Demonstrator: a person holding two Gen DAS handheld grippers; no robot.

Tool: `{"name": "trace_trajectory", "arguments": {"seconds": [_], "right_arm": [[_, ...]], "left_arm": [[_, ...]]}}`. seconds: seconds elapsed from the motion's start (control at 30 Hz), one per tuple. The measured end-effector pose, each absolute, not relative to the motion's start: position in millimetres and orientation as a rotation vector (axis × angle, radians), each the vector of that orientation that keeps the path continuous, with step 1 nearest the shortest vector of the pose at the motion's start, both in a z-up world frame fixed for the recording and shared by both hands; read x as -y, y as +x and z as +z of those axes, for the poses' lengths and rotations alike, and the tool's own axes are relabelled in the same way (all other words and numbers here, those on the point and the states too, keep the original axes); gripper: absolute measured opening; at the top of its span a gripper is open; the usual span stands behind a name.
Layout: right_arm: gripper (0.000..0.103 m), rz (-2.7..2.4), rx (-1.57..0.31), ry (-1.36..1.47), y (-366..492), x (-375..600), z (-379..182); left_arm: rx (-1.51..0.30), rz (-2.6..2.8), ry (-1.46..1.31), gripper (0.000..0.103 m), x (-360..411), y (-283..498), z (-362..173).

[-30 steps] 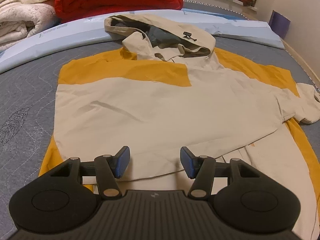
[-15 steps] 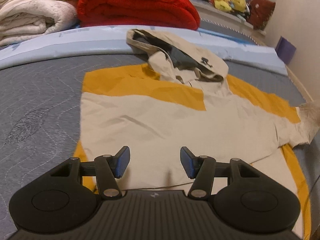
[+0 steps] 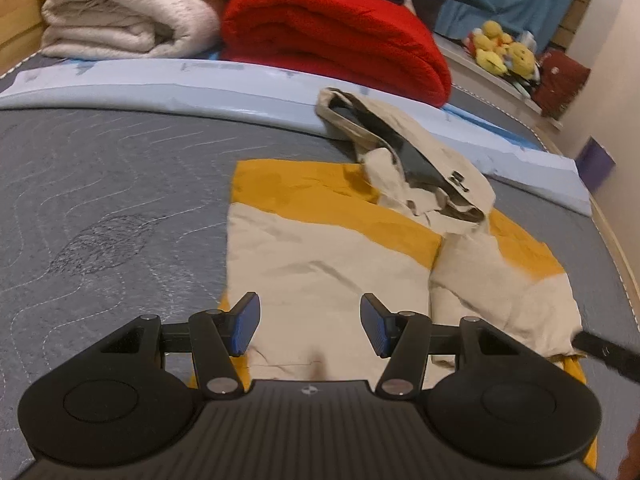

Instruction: Fold large clothes

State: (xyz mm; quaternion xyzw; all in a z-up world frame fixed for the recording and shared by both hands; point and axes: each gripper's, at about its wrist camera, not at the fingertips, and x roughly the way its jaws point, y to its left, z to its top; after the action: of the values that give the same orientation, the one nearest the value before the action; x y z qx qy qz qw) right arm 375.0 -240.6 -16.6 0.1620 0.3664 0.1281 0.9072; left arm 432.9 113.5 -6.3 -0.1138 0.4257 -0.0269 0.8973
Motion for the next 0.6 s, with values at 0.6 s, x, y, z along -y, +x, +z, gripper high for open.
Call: {"name": "trace_trajectory", "arguments": {"seconds": [0.6], "right_arm": [[0.048,0.03,-0.958,0.721,414.1,305.1,-117.0]], "left_arm": [[-0.945,-0.087,-0.119,0.061,-53.1,448.1,-43.9]]}}
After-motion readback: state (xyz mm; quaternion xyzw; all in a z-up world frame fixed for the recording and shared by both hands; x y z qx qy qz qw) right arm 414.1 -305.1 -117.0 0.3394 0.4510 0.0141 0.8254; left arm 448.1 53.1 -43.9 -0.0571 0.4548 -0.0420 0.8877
